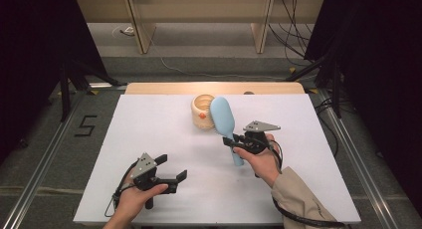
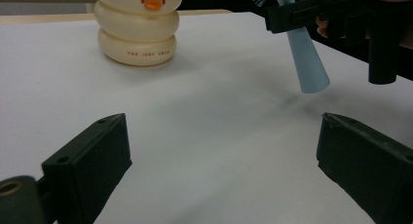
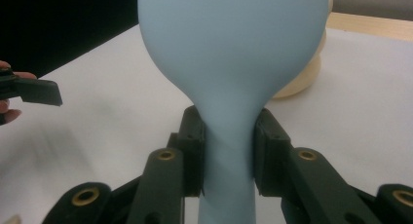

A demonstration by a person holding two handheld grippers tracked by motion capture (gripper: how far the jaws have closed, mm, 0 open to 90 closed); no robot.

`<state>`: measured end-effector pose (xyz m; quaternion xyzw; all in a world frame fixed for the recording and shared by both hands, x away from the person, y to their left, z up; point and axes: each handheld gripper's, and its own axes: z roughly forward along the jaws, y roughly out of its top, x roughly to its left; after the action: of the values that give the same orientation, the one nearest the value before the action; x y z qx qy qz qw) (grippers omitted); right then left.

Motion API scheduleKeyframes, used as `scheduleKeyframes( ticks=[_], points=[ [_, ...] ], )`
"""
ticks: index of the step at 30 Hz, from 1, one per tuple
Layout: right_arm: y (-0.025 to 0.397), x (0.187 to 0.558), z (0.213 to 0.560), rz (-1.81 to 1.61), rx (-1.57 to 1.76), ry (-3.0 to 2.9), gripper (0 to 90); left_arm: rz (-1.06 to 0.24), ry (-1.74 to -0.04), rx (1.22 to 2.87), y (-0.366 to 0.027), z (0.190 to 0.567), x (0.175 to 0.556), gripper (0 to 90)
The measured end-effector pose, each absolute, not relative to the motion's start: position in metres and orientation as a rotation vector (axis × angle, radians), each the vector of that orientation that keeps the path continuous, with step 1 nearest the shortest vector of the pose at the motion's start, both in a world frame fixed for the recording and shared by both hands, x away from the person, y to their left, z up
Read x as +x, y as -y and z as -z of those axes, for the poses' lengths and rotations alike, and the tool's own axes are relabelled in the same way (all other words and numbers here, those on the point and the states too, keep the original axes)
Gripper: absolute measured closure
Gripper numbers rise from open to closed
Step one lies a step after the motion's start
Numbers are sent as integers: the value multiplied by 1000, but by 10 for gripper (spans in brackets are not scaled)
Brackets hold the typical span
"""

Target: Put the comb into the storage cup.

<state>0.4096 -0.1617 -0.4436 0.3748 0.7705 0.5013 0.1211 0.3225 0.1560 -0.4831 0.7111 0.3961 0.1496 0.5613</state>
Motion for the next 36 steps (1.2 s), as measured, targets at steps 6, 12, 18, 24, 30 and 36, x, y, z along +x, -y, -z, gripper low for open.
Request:
scheduleKeyframes(
  ticks=[6, 12, 18, 24, 30, 36],
  points=[
    [159, 408, 445, -1477, 1092, -2236, 703, -301, -940, 1666, -138, 483, 330, 65],
    [156, 405, 445, -1497, 1076, -2221, 703, -251, -963, 1656, -121, 483, 336, 81],
    [155, 404, 446, -1503, 1067, -2205, 703, -244, -949, 1664, -107, 483, 340, 85],
    [155, 403, 446, -1506, 1062, -2197, 703, -250, -943, 1667, -102, 483, 344, 87],
    [152, 400, 446, -1534, 1049, -2168, 703, -257, -943, 1663, -100, 482, 345, 90],
    [150, 399, 447, -1547, 1042, -2165, 703, -261, -938, 1659, -97, 481, 347, 93]
  ],
)
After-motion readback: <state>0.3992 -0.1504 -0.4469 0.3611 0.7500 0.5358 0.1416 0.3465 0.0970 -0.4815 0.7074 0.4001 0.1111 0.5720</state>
